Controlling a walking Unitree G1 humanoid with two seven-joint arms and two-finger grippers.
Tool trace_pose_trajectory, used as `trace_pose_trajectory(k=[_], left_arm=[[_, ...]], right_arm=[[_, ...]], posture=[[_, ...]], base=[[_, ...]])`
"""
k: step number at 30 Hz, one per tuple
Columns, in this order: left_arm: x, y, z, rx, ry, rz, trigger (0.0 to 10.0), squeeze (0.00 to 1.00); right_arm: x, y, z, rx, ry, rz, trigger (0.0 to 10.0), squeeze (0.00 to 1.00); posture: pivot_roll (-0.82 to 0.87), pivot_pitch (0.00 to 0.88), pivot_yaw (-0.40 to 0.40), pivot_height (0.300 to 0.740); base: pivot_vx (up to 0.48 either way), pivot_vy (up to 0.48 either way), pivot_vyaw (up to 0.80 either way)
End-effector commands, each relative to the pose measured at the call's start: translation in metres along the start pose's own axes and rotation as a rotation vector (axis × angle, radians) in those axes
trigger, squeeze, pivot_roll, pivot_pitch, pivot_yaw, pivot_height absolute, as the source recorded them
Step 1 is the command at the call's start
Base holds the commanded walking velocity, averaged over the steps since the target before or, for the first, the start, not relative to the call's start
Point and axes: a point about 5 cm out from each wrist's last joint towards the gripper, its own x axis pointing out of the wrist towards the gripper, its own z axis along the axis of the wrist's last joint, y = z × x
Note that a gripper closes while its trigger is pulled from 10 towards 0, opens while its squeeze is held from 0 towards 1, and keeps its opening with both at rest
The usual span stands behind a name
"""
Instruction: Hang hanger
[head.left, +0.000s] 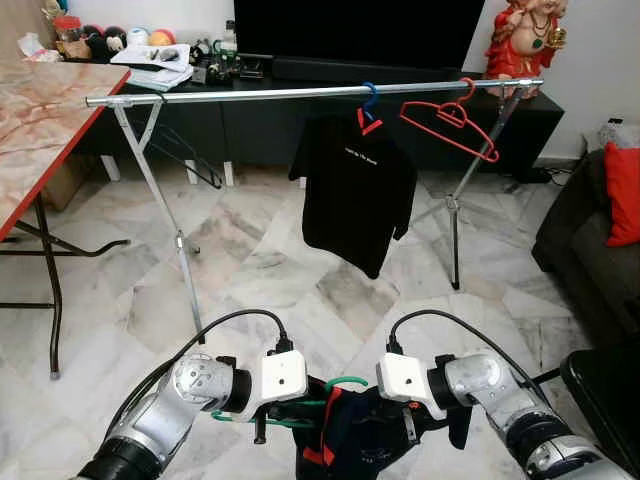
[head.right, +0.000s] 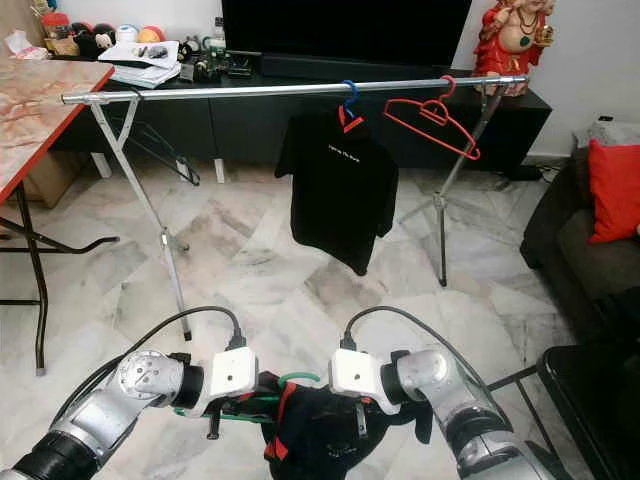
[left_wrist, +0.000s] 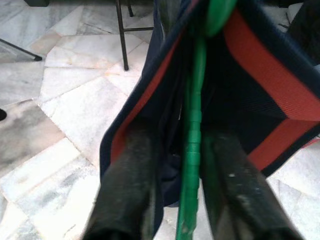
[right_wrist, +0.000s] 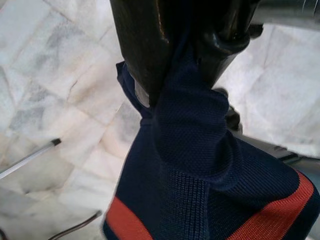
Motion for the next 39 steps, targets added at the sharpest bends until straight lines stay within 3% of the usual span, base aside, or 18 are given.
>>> trace_pose_trajectory(k=[1, 9, 14, 20, 22, 25, 26, 28, 29, 39], left_arm=[[-0.005, -0.001, 0.000, 0.001, 0.010, -0.022, 10.0, 1.00], [-0.017, -0.004, -0.010, 0.001, 0.075, -0.049, 10.0, 1.00], [-0.026, -0.003, -0.015, -0.041, 0.067, 0.021, 10.0, 1.00], [-0.044, 0.003, -0.032, -0.169, 0.008, 0.283, 10.0, 1.00], [-0.045, 0.003, -0.033, -0.172, 0.007, 0.289, 10.0, 1.00], [-0.052, 0.001, -0.047, -0.249, -0.002, 0.461, 10.0, 1.00], [-0.052, 0.000, -0.051, -0.275, -0.009, 0.503, 10.0, 0.87], [-0.052, -0.001, -0.052, -0.290, -0.017, 0.520, 10.0, 0.87], [-0.048, -0.005, -0.055, -0.337, -0.028, 0.527, 10.0, 0.00], [-0.024, -0.014, -0.063, -0.451, -0.036, 0.508, 10.0, 0.00]], right_arm=[[-0.002, 0.007, -0.011, 0.002, 0.058, 0.023, 0.0, 0.00], [-0.006, 0.010, -0.020, 0.014, 0.101, -0.005, 0.0, 0.00], [-0.014, 0.003, -0.020, 0.042, 0.073, -0.098, 0.0, 0.00], [-0.031, -0.006, -0.021, 0.075, 0.031, -0.236, 0.0, 0.00], [-0.032, -0.006, -0.021, 0.075, 0.030, -0.240, 0.0, 0.00], [-0.040, -0.011, -0.018, 0.082, -0.022, -0.308, 0.0, 0.00], [-0.043, -0.013, -0.016, 0.080, -0.038, -0.327, 0.0, 0.00], [-0.045, -0.014, -0.015, 0.078, -0.043, -0.334, 0.0, 0.00], [-0.048, -0.017, -0.010, 0.065, -0.074, -0.352, 0.0, 0.00], [-0.060, -0.038, 0.026, -0.027, -0.187, -0.397, 0.0, 0.00]], posture=[[0.05, 0.048, -0.092, 0.740], [0.06, 0.068, -0.094, 0.740], [0.06, 0.076, -0.094, 0.740], [0.05, 0.091, -0.094, 0.740], [0.05, 0.091, -0.094, 0.740], [0.05, 0.101, -0.092, 0.740], [0.05, 0.102, -0.091, 0.740], [0.05, 0.102, -0.091, 0.740], [0.04, 0.103, -0.091, 0.740], [0.03, 0.100, -0.095, 0.740]], base=[[0.000, 0.000, 0.00], [0.000, 0.000, 0.00], [0.000, 0.000, 0.00], [0.000, 0.000, 0.00], [0.000, 0.000, 0.00], [0.000, 0.000, 0.00], [0.000, 0.000, 0.00], [0.000, 0.000, 0.00], [0.000, 0.000, 0.00], [0.000, 0.000, 0.00]])
